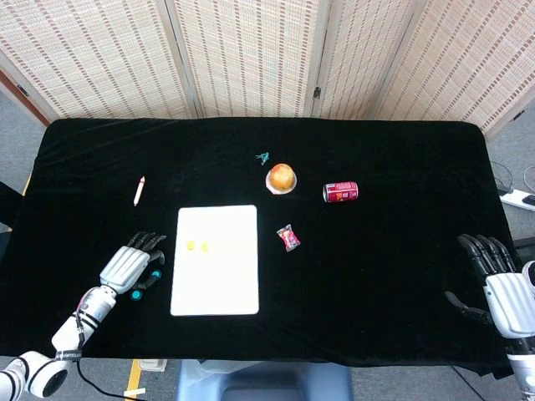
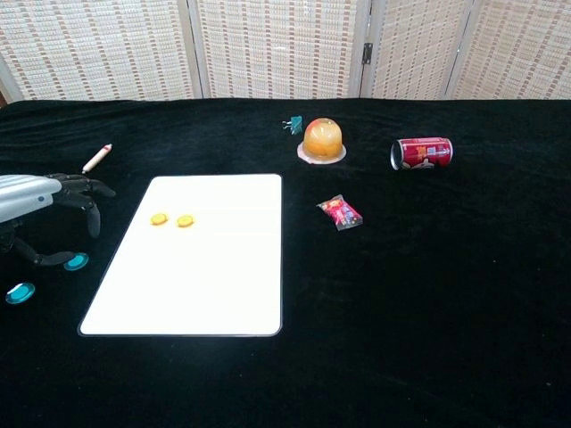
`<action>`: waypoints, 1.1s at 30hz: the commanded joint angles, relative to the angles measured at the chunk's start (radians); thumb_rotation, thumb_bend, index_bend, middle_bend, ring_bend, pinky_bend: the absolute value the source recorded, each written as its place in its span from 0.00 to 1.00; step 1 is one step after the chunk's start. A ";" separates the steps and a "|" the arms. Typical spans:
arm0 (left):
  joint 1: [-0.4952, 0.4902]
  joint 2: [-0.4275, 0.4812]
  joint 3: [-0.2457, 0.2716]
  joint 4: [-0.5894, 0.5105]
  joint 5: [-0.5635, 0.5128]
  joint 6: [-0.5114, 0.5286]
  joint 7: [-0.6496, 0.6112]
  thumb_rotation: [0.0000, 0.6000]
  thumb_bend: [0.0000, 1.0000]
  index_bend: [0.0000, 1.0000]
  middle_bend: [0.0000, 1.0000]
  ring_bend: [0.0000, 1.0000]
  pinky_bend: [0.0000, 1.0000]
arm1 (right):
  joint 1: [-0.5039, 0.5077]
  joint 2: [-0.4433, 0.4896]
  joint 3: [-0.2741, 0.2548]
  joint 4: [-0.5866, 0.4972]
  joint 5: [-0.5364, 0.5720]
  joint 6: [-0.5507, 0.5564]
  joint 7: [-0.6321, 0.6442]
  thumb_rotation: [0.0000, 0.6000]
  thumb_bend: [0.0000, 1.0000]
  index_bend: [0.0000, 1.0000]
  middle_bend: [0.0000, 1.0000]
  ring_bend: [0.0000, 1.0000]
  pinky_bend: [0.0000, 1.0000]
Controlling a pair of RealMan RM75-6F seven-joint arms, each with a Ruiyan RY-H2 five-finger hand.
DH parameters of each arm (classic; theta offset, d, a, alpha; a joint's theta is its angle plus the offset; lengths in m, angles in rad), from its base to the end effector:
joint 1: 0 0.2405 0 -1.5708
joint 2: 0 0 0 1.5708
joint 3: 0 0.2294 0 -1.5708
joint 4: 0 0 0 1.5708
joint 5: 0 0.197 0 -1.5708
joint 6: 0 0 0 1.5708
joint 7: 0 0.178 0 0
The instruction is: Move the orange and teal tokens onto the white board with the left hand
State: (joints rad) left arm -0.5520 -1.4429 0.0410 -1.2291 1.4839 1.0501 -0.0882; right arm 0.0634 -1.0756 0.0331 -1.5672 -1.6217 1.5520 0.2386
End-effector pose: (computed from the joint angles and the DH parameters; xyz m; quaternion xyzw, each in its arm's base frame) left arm -0.2397 0.3154 0.0151 -0.7628 -0.3746 -0.3277 0.4128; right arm -0.2746 -0.2021 0.1745 0.5881 -0.4001 0.4594 0.5321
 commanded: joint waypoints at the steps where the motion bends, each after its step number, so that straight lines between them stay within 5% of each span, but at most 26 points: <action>1: 0.009 -0.012 0.004 0.012 0.002 0.004 0.008 1.00 0.42 0.43 0.13 0.01 0.00 | 0.000 0.000 0.000 0.000 -0.001 0.000 -0.001 1.00 0.27 0.06 0.11 0.03 0.02; 33: 0.028 -0.059 -0.006 0.097 -0.017 -0.051 0.005 1.00 0.42 0.46 0.13 0.01 0.00 | 0.002 0.003 -0.003 -0.006 0.002 0.002 -0.007 1.00 0.27 0.06 0.11 0.02 0.02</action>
State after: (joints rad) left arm -0.5232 -1.5008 0.0353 -1.1325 1.4668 1.0000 -0.0825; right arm 0.0651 -1.0731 0.0301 -1.5734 -1.6194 1.5536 0.2315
